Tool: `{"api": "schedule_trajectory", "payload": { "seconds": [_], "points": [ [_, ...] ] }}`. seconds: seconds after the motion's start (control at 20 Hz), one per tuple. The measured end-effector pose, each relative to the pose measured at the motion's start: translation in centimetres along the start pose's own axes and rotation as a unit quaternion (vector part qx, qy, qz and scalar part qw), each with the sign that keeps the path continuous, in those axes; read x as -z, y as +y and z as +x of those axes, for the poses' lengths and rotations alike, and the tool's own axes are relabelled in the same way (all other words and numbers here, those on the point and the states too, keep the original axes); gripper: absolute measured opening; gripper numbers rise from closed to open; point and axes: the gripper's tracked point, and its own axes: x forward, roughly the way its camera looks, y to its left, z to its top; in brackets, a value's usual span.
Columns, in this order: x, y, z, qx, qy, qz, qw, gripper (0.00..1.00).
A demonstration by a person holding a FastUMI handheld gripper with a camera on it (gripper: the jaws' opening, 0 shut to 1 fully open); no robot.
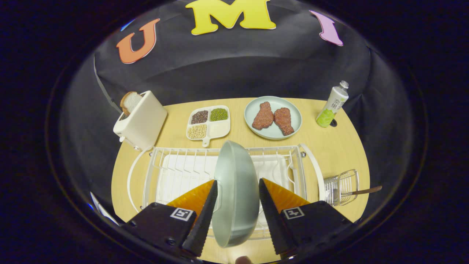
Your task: Take the plate from the dish rack, then take the spoon from the basket and place it into the plate.
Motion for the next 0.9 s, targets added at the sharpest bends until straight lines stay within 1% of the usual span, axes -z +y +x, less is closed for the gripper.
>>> {"api": "schedule_trajectory", "payload": {
  "seconds": [0.2, 0.25, 0.3, 0.45, 0.65, 0.9],
  "points": [
    [0.2, -0.5, 0.4, 0.026, 0.012, 0.027, 0.999, 0.51],
    [0.4, -0.7, 0.4, 0.038, 0.017, 0.035, 0.999, 0.43],
    [0.5, -0.7, 0.3, 0.042, 0.021, 0.034, 0.998, 0.39],
    [0.4, -0.7, -0.1, 0.058, 0.026, 0.034, 0.997, 0.37],
    [-1.0, -1.8, -1.9, 0.113, -0.002, 0.005, 0.994, 0.34],
    [-1.2, -1.7, -2.7, 0.129, -0.010, 0.000, 0.992, 0.34]
  ]
}}
